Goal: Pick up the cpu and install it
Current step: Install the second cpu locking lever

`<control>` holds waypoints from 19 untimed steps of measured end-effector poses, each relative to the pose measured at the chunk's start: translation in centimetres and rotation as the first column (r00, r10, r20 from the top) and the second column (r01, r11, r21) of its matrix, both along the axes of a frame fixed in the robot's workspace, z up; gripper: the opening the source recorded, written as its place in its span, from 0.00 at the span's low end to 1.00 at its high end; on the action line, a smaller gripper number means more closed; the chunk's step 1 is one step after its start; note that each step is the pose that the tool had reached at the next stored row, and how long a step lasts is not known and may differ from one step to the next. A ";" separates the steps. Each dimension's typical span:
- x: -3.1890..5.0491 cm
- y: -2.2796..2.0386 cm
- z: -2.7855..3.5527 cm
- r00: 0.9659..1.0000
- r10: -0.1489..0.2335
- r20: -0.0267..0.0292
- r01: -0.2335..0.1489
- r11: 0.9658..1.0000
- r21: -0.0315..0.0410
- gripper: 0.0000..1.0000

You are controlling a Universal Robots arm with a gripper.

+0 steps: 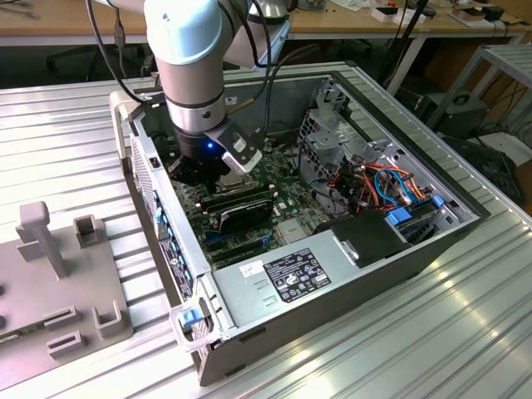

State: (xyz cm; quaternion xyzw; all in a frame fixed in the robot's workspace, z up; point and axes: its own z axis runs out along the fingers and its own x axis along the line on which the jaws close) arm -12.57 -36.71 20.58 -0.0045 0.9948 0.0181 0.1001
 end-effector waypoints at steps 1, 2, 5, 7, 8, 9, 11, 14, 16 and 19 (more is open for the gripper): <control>0.00 -0.01 0.03 1.000 0.000 0.000 0.000 1.000 0.000 0.11; 0.02 -0.01 0.02 1.000 0.000 -0.017 0.000 1.000 0.000 0.11; 0.09 -0.01 0.00 0.999 0.000 -0.054 0.000 1.000 0.000 0.11; 0.09 -0.01 0.00 0.999 0.000 -0.054 0.000 1.000 0.000 0.11; 0.09 -0.01 -0.01 0.999 0.000 -0.054 0.000 1.000 0.000 0.11; 0.10 -0.01 0.00 0.999 0.000 -0.054 0.000 1.000 0.000 0.11; 0.10 0.00 0.35 0.999 0.000 -0.054 0.000 1.000 -0.001 0.11; 0.10 -0.01 1.37 0.999 0.000 -0.055 0.000 1.000 -0.004 0.11; 0.11 0.00 1.83 0.999 0.000 -0.055 0.000 1.000 -0.004 0.11; 0.26 0.01 2.34 0.998 0.000 -0.059 0.000 1.000 -0.005 0.11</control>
